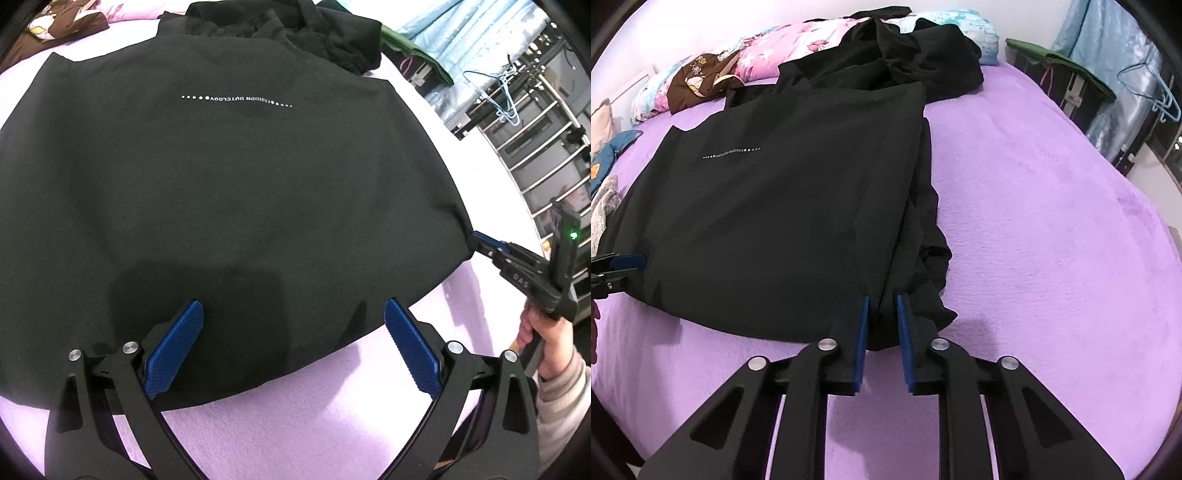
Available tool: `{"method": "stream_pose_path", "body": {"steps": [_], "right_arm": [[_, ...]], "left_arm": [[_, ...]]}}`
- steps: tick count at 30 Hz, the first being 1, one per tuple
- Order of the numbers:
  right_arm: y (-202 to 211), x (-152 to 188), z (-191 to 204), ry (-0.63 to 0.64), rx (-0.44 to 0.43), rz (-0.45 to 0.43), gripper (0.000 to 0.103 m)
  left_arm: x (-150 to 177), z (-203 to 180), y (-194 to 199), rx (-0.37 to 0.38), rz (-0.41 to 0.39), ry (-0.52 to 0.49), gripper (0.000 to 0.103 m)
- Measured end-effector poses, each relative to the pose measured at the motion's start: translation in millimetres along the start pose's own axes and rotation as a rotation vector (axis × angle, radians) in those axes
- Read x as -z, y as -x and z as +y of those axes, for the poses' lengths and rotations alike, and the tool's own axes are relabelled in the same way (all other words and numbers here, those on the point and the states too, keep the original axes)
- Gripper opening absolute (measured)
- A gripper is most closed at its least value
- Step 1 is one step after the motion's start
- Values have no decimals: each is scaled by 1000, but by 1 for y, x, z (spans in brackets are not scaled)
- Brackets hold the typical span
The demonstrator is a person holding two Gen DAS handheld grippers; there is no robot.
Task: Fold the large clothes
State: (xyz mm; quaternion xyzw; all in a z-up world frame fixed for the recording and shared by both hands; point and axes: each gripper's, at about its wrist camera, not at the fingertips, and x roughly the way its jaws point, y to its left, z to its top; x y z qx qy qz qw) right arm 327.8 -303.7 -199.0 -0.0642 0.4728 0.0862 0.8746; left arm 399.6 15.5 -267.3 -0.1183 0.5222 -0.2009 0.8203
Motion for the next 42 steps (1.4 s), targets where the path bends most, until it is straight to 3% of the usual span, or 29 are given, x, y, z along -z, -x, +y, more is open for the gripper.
{"method": "stream_pose_path", "body": {"steps": [3,4,7,10,12,13,14,15,16,19,24,27,29,32,42], "right_arm": [[12,-2,-12,10,-2,-9,9],[17,-3,-17,32,87,-13,0],[33,-8,-63,-69,162,-31,0],[40,-7,-90,-164,128,-37,1],[36,-5,-85,-164,56,-37,1],[33,-4,-81,-162,20,-35,5],[29,-2,-74,-151,-17,-30,18],[22,0,-64,-121,-37,-13,32],[17,2,-57,-98,-45,-5,54],[1,4,-47,-56,-78,11,53],[-13,0,-63,-172,-189,17,53],[-24,2,-73,-235,-267,28,47],[-30,6,-73,-267,-330,34,28],[-30,13,-66,-262,-350,32,10],[0,3,-86,-272,-288,-62,3]], "left_arm": [[1,3,-1,-3,3,1,95],[0,2,-2,-8,5,4,95],[-1,7,-1,0,8,23,95],[-1,8,0,3,7,30,95],[0,7,-1,-2,8,27,95],[0,5,-2,-6,8,23,95],[0,4,-2,-8,9,21,95],[0,4,-2,-10,9,21,95],[0,4,-2,-10,8,21,95],[0,3,-3,-14,9,11,95],[0,5,-3,-8,12,13,95],[1,5,-3,-7,12,15,95],[1,5,-2,-7,11,14,95],[1,5,-2,-6,12,13,95],[3,6,-2,0,11,14,95]]}}
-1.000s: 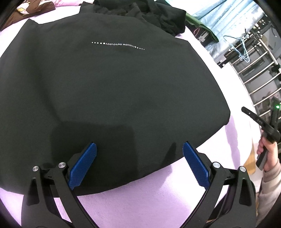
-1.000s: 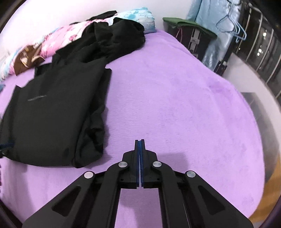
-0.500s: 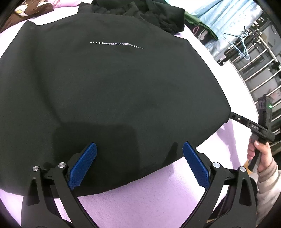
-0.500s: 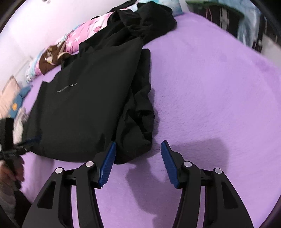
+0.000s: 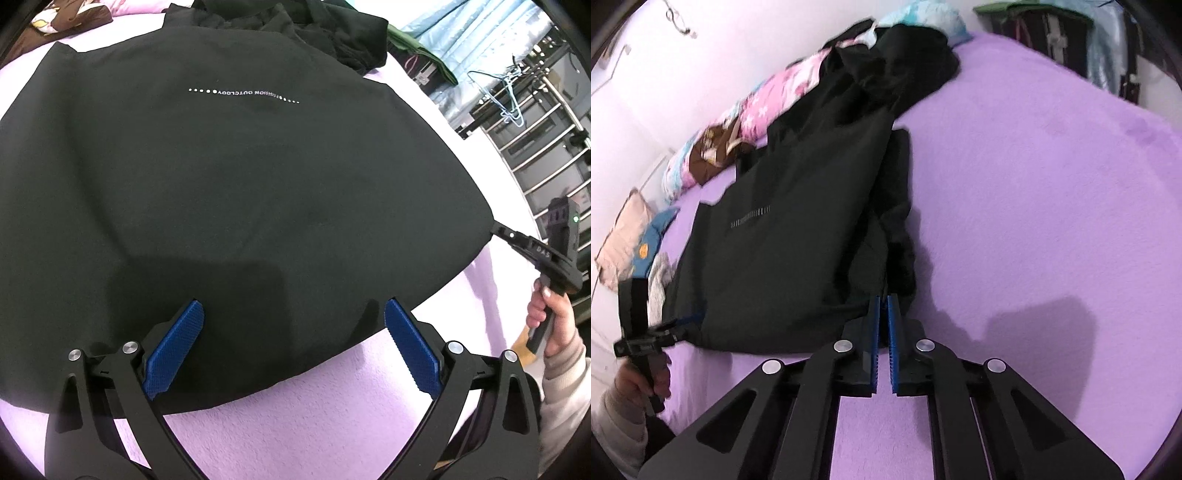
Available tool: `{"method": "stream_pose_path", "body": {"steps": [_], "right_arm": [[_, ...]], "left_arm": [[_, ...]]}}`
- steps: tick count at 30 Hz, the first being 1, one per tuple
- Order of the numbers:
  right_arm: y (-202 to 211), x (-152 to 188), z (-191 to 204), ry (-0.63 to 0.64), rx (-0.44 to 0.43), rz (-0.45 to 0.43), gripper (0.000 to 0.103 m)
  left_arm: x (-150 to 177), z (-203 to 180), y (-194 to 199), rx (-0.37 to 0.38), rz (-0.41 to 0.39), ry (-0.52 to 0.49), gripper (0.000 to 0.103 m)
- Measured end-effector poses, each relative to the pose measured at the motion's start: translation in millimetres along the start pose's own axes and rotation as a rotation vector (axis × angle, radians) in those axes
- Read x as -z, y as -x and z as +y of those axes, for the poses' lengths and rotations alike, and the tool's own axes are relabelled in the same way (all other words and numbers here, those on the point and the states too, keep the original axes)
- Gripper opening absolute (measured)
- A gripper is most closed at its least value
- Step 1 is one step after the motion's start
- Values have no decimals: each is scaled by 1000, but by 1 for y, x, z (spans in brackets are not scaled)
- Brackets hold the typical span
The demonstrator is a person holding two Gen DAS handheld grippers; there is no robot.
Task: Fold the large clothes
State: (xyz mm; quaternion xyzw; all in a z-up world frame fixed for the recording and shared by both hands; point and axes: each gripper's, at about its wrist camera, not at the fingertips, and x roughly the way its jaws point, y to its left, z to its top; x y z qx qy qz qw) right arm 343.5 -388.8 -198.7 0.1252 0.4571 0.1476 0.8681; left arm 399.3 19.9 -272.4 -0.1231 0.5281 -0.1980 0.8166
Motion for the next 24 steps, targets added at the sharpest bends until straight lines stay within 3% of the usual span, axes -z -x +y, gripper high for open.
{"method": "stream_pose_path", "body": {"steps": [4,6,9,12,14,15,16,17,18,24], "right_arm": [[-22,14,-33,-75,129,64,0],[-9,15,-43,-144,70,18,0],[17,3,-31,-110,50,-57,1],[24,-8,-8,-26,81,-62,1],[21,-13,5,14,88,-54,7],[19,-15,14,34,83,-52,19],[17,-17,22,45,80,-57,51],[18,-14,23,50,79,-60,66],[17,-15,27,53,77,-66,74],[9,-18,43,27,38,-37,74]], "left_arm": [[0,1,-1,-2,3,3,95],[0,2,0,1,4,7,95],[-2,3,2,6,4,20,95],[-4,4,8,-3,-3,29,95],[-6,6,16,-13,-17,31,95],[-7,8,20,-14,-24,34,97],[-9,10,25,-13,-33,37,97],[-10,12,28,-18,-41,43,97],[-12,16,33,-21,-51,49,97],[-20,56,59,-21,-85,156,97]]}}
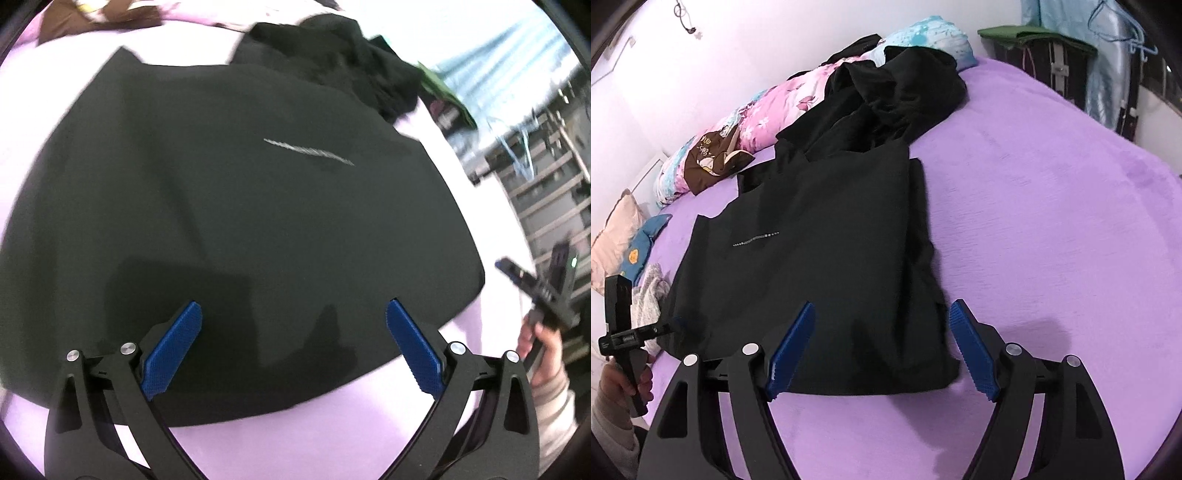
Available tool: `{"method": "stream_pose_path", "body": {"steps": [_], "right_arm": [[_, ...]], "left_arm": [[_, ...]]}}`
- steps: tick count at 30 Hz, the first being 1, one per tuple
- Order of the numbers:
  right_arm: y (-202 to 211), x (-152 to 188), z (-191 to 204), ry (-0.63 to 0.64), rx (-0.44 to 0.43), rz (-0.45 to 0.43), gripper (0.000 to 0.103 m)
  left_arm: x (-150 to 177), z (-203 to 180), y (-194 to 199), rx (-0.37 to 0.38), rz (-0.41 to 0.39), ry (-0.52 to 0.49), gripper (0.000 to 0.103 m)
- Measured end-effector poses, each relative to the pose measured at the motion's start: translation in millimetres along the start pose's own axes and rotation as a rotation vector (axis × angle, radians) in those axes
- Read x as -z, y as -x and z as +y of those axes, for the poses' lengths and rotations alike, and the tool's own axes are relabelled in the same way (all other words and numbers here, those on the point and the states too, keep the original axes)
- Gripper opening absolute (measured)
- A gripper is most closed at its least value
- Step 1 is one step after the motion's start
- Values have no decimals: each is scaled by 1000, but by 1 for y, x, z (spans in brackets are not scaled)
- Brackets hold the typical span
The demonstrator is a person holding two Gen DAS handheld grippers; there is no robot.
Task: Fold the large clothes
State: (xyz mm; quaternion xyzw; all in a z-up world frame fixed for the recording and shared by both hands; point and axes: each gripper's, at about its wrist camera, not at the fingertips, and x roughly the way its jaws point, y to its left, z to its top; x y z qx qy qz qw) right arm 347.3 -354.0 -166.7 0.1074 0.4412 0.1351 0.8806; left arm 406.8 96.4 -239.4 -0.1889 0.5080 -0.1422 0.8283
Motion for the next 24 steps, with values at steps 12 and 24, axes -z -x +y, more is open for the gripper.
{"method": "stream_pose_path", "body": {"steps": [12,24], "right_arm": [[-29,-14,2,-104,-54,-8,82],[-66,-23,-25,-170,-98,49,84]], "left_arm": [[-24,112,58,-108,-91,219,97],[-39,143,52,6,-80,280,97]]}}
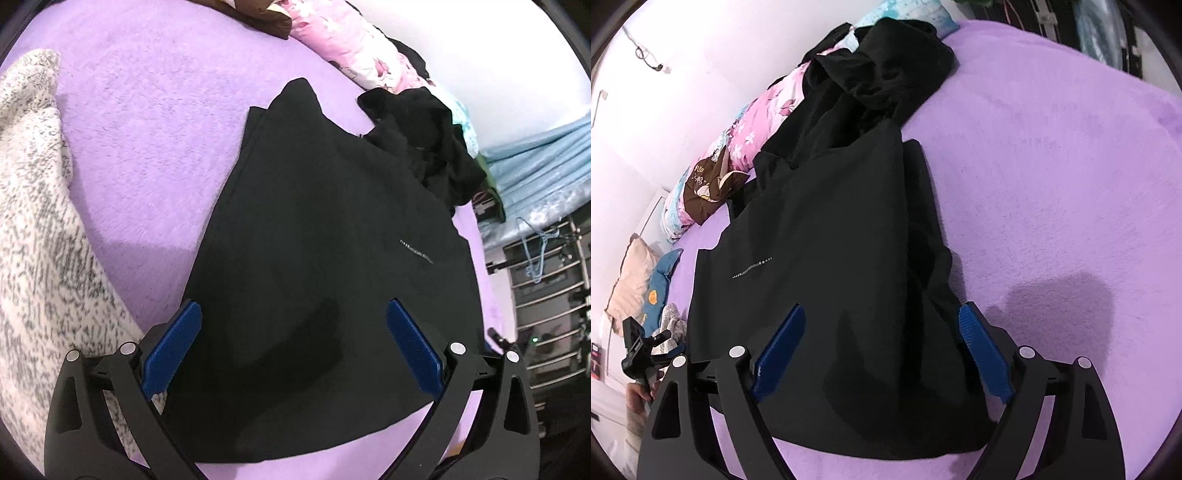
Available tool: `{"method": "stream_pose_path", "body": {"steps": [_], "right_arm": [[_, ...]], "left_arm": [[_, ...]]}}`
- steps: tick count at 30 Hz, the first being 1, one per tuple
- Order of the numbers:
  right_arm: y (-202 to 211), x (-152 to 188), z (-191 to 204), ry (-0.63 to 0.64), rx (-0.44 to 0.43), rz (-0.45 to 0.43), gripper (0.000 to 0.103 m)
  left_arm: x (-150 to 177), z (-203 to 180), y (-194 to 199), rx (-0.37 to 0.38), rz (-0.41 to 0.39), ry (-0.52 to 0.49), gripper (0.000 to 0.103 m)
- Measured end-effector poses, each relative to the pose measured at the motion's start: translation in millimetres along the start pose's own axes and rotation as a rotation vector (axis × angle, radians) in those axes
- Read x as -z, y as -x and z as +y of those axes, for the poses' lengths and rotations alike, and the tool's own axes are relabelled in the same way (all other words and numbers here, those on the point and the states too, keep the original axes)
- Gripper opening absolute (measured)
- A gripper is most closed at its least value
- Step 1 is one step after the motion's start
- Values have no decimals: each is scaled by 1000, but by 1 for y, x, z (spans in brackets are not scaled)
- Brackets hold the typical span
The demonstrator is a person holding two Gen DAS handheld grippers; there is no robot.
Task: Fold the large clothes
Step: 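Move both open grippers to the long side edge of the jacket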
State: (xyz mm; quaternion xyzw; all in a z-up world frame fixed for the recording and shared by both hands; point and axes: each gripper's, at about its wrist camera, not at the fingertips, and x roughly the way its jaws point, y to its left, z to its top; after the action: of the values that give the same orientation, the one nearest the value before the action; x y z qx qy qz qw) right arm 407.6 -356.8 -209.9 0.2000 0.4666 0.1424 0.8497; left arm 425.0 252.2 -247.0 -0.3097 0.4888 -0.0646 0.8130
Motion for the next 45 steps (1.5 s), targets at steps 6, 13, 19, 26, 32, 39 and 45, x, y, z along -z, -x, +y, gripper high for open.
{"method": "stream_pose_path", "body": {"steps": [6,13,19,26,32,39,45], "right_arm": [[-17,-9,-7,12,-17,36,84],[-42,-19,-9,37,-27,80,84],[-55,-27,-17,-15,-65,86,84],[-74,-31,-32,-92,-165,125,84],[-80,-42,-37,-100,-192,111,85],[-88,-43,-39,-84,-229,120,94],[-92,-45,-39,-77,-278,139,96]], "left_arm": [[-19,-3,-13,-5,29,-27,97],[-31,2,-30,-25,43,-31,97],[-34,5,-38,-39,61,-41,97],[-38,10,-63,-79,146,-55,97],[-37,12,-71,-67,163,-69,97],[-39,15,-74,-55,170,-86,97],[-40,15,-77,-33,179,-98,97]]}}
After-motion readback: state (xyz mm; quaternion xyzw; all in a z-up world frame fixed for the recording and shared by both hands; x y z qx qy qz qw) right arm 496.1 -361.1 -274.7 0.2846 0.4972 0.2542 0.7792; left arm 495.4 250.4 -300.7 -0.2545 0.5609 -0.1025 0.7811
